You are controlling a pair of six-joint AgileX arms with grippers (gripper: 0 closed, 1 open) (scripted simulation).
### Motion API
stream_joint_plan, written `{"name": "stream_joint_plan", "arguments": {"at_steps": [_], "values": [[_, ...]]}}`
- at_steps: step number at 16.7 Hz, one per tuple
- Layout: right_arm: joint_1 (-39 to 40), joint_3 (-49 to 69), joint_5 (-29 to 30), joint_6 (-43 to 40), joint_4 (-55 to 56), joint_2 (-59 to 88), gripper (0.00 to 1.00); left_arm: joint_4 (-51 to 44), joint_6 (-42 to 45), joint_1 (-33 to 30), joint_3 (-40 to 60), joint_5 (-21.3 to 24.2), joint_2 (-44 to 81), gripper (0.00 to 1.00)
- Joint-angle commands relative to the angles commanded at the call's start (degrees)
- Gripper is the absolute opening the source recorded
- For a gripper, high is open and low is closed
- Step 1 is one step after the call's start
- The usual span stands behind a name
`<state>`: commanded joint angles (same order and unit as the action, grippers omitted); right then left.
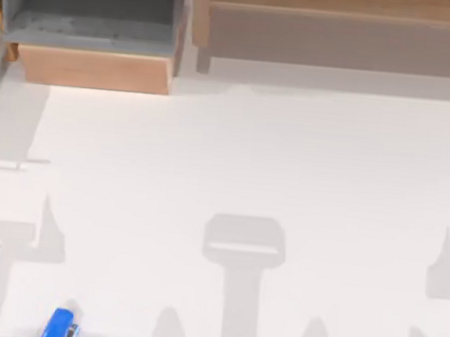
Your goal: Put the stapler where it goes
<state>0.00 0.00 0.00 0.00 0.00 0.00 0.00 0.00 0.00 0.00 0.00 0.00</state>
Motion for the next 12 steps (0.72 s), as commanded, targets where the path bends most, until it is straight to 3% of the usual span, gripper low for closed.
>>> {"name": "stream_joint_plan", "arguments": {"at_steps": [6, 12], "values": [[0.0, 0.0, 0.0, 0.0, 0.0, 0.0, 1.00, -5.7, -2.2, -3.9, 3.9, 0.0, 6.3, 1.00], [0.0, 0.0, 0.0, 0.0, 0.0, 0.0, 1.00, -24.2, -9.5, -16.2, 16.2, -0.1, 30.6, 1.00]]}}
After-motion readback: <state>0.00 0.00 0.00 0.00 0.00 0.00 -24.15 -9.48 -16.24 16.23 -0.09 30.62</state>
